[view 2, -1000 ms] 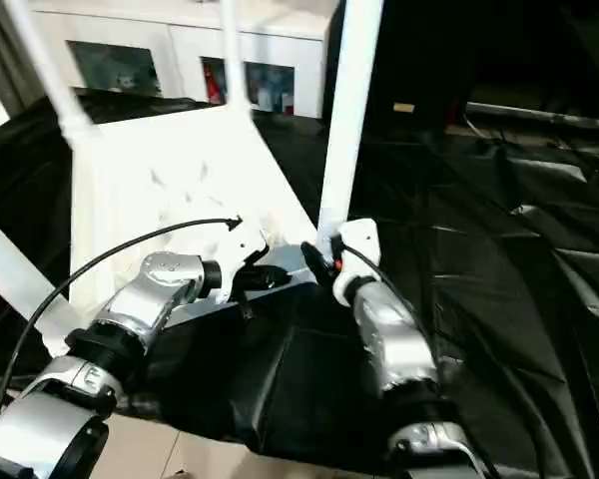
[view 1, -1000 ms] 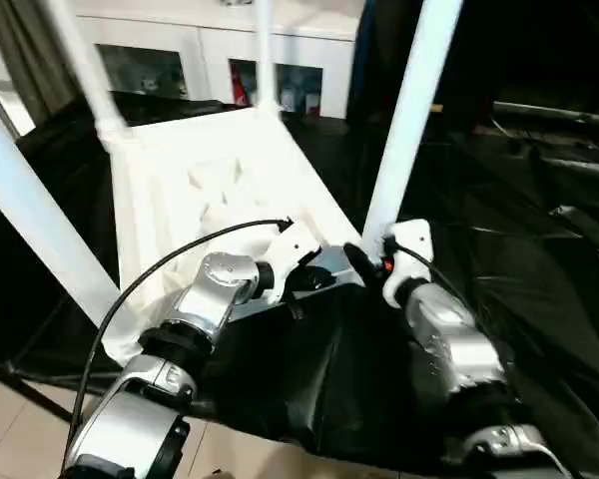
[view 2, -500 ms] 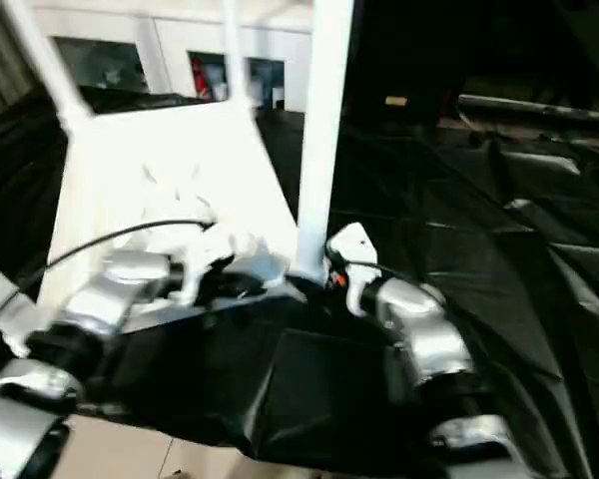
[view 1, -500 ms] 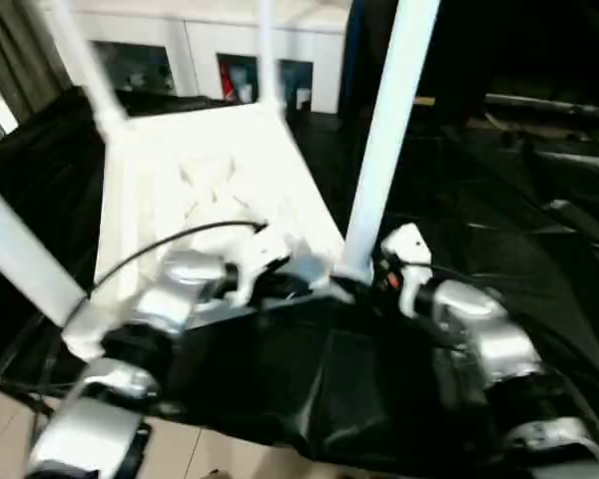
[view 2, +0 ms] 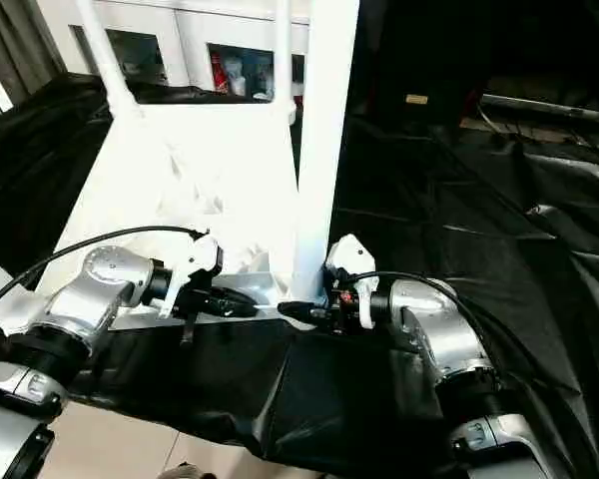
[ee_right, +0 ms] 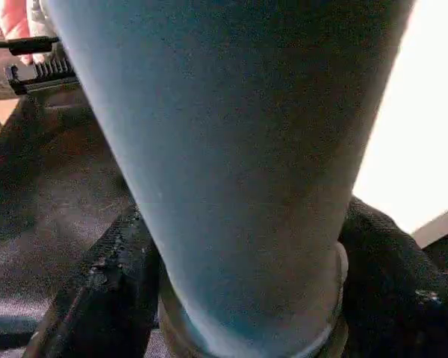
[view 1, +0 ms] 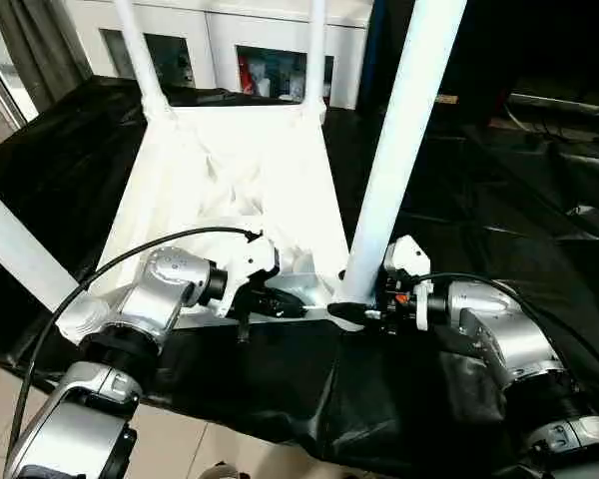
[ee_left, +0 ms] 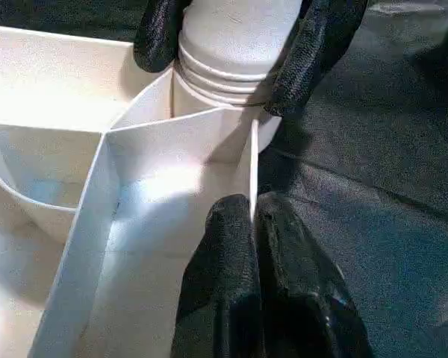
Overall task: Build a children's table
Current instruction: Rotate leg to tighten
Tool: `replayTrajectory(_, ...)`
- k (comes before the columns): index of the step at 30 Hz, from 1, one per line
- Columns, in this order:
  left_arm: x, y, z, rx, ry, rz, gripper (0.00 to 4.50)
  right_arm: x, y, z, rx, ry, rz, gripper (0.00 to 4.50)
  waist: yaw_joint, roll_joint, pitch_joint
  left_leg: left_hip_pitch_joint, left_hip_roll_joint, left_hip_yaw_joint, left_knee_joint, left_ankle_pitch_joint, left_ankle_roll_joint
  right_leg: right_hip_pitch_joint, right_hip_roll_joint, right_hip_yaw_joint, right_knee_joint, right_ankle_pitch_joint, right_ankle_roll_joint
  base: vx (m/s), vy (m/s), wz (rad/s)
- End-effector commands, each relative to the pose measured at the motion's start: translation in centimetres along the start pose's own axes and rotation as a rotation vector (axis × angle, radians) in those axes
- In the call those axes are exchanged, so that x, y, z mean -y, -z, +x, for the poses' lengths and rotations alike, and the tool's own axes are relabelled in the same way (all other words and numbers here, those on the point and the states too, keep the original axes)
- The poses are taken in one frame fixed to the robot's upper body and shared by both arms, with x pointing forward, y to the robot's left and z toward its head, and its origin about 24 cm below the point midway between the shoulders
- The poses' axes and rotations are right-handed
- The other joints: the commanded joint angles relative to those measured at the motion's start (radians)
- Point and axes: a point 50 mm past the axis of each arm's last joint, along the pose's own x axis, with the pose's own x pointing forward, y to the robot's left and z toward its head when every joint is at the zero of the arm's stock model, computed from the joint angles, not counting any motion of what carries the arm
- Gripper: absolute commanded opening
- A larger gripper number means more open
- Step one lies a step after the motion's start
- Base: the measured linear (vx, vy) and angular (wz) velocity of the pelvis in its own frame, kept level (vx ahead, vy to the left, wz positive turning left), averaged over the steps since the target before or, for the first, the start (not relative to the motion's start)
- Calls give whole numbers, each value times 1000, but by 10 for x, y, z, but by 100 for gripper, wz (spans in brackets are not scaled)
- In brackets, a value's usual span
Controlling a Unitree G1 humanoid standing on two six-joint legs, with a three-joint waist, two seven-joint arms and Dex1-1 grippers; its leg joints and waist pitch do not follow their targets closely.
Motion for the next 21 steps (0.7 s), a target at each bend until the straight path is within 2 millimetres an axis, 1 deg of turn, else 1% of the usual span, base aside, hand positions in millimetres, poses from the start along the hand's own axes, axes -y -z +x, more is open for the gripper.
replayTrajectory(1, 5, 8, 8, 4, 9, -41, 0, -5, -1, 5, 20, -27, 2, 279, 4, -6, -63, 2, 47, -12, -60, -44, 98, 61, -83, 44, -48, 90, -298, 0, 0, 0)
replayTrajectory(3, 3, 8, 9, 0, -29, -38, 0, -4, 1, 7, 20, 7, 12, 276, 7, -7, -62, 2, 46, -12, -61, -44, 97, 59, -82, 44, -49, 83, -294, 0, 0, 0)
replayTrajectory(4, 2, 8, 10, -3, -51, -40, 0, -2, 2, 8, 22, 42, 14, 273, 6, -6, -61, 2, 46, -12, -62, -50, 91, 59, -83, 44, -51, 68, -290, 0, 0, 0)
replayTrajectory(5, -1, 8, 12, -2, -90, -45, 0, 1, 4, 10, 28, 101, 35, 273, 3, -7, -59, 2, 46, -13, -64, -66, 81, 58, -83, 45, -54, 36, -284, 0, 0, 0)
replayTrajectory(6, -3, 7, 15, 8, -130, -57, 0, 5, 8, 14, 24, 202, 65, 273, 1, -8, -58, 3, 45, -12, -65, -74, 74, 57, -84, 46, -57, 16, -281, 0, 0, 0)
replayTrajectory(7, -4, 6, 17, 12, -141, -59, 0, 7, 10, 15, 20, 242, 80, 273, -4, -6, -53, 5, 43, -14, -70, -105, 54, 54, -85, 46, -67, -54, -271, 0, 0, 0)
replayTrajectory(8, -5, 5, 19, 18, -152, -62, 0, 9, 13, 16, 13, 292, 99, 273, -8, -9, -52, 5, 40, -15, -71, -123, 36, 57, -86, 47, -73, -117, -253, 0, 0, 0)
replayTrajectory(9, -5, 4, 23, 21, -167, -70, 0, 10, 18, 19, 4, 347, 128, 273, -11, -4, -52, 6, 40, -16, -72, -125, 28, 56, -86, 48, -74, -137, -248, 0, 0, 0)
replayTrajectory(10, -4, 1, 32, 15, -177, -69, 0, 10, 24, 25, 4, 441, 188, 273, -16, -1, -49, 5, 41, -17, -75, -141, 20, 53, -86, 49, -80, -178, -235, 0, 0, 0)
replayTrajectory(11, -4, 1, 33, 14, -179, -68, 0, 10, 25, 26, 4, 449, 194, 273, -20, -1, -48, 8, 40, -17, -76, -161, 11, 51, -84, 49, -85, -210, -224, 0, 0, 0)
replayTrajectory(12, -6, -2, 40, 12, -206, -73, 0, 10, 27, 32, 10, 520, 236, 273, -23, 2, -48, 8, 40, -19, -78, -171, 4, 52, -84, 49, -88, -227, -216, 0, 0, 0)
replayTrajectory(13, -7, -6, 48, 18, -235, -75, 0, 9, 28, 38, 14, 575, 258, 273, -22, 22, -47, 11, 40, -21, -79, -181, -5, 48, -85, 50, -87, -231, -216, 0, 0, 0)
replayTrajectory(14, -7, -8, 51, 22, -245, -75, 0, 9, 28, 41, 14, 596, 264, 273, -29, 10, -44, 14, 39, -20, -82, -215, -12, 47, -82, 48, -95, -259, -211, 0, 0, 0)
replayTrajectory(15, -7, -10, 54, 25, -252, -74, 0, 8, 27, 43, 18, 607, 270, 273, -31, 8, -43, 13, 39, -23, -85, -225, -14, 50, -83, 47, -95, -276, -208, 0, 0, 0)
replayTrajectory(16, -7, -14, 59, 31, -262, -73, 0, 6, 25, 50, 30, 622, 285, 273, -32, 12, -42, 16, 39, -23, -86, -245, -15, 48, -85, 48, -101, -308, -198, 0, 0, 0)
replayTrajectory(17, -8, -16, 63, 34, -269, -71, 0, 4, 24, 54, 37, 626, 290, 273, -33, 13, -42, 17, 39, -24, -87, -252, -15, 47, -85, 48, -102, -318, -195, 0, 0, 0)
replayTrajectory(18, -7, -18, 66, 35, -265, -67, 0, 1, 23, 59, 40, 628, 293, 273, -32, 17, -44, 18, 38, -26, -87, -252, -14, 49, -85, 50, -102, -313, -191, 0, 0, 0)
replayTrajectory(19, -7, -20, 68, 35, -256, -60, 0, -1, 22, 64, 36, 620, 286, 273, -34, 16, -45, 16, 38, -25, -88, -246, -11, 48, -83, 51, -100, -282, -194, 0, 0, 0)
replayTrajectory(20, -7, -20, 68, 35, -256, -60, 0, -1, 22, 64, 36, 620, 286, 273, -35, 16, -46, 15, 37, -26, -89, -247, -9, 50, -82, 50, -98, -270, -195, 0, 0, 0)
replayTrajectory(21, -6, -20, 67, 34, -246, -50, 0, -4, 18, 69, 51, 600, 255, 273, -34, 20, -46, 15, 37, -26, -89, -249, -9, 50, -82, 50, -97, -266, -196, 0, 0, 0)
